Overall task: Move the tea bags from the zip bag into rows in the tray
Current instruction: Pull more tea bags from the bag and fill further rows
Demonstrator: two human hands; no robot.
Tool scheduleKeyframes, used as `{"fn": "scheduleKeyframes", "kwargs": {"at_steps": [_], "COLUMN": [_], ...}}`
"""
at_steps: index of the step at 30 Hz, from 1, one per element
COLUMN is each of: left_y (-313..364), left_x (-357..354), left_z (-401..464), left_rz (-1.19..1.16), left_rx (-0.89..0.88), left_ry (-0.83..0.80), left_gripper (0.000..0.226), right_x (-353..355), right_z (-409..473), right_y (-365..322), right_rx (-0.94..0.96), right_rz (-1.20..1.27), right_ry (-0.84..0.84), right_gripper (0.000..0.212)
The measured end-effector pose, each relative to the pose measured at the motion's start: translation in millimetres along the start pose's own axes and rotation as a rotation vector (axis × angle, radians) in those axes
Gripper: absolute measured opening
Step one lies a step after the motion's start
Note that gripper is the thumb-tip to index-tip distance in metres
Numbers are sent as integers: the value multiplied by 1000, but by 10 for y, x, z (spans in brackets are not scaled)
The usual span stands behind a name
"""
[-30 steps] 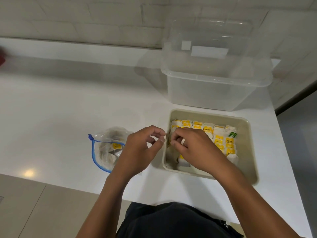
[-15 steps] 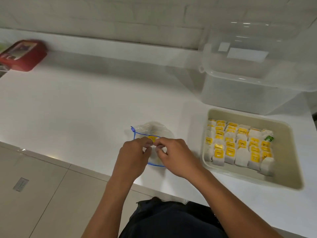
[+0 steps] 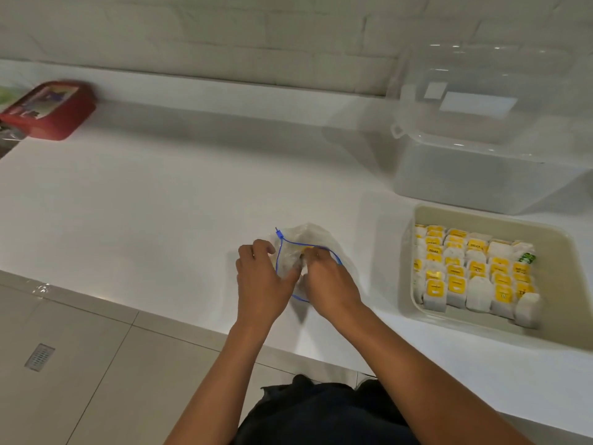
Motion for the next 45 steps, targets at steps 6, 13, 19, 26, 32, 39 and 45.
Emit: {"fn": "scheduleKeyframes", "kwargs": {"at_steps": [6,13,19,26,32,39,45], "left_y": [-34,-57,-40,-40,-19,265,421], "left_x": [-138,-69,-38,-5,53,479,447], "left_z": [79,121,124,143,130,-78,-74], "left_rz": [-190,-96,-75,-90,-162,-370,-440], "left_rx": [95,105,93,108,98,-94,15], "left_ry": [-160,-154,-117,-105,-114,95,-318], "left_gripper": [50,46,36,41,55,52,33], "right_x": [-67,-154,-122,65,341,421,433], "right_z": [96,152,161,-33,-247,-342,-406], "right_y": [-27,-15,17,-9,56,132,138], "right_rx": [-49,7,47,149,-28,-193,-112], "right_rz": [19,15,42,-13,435,976,1212], "right_ry": [95,119,179,217,255,121,29], "right_gripper": [39,16,20,28,13,19,14]}}
Point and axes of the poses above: each hand's wrist, its own z-axis towards the middle knuckle, its own x-axis out of the back of the hand, y = z × x, the point moved 2 cm from there along z, towards the middle knuckle, and after that the axes turned 3 degrees about x, right-handed, at the moved point
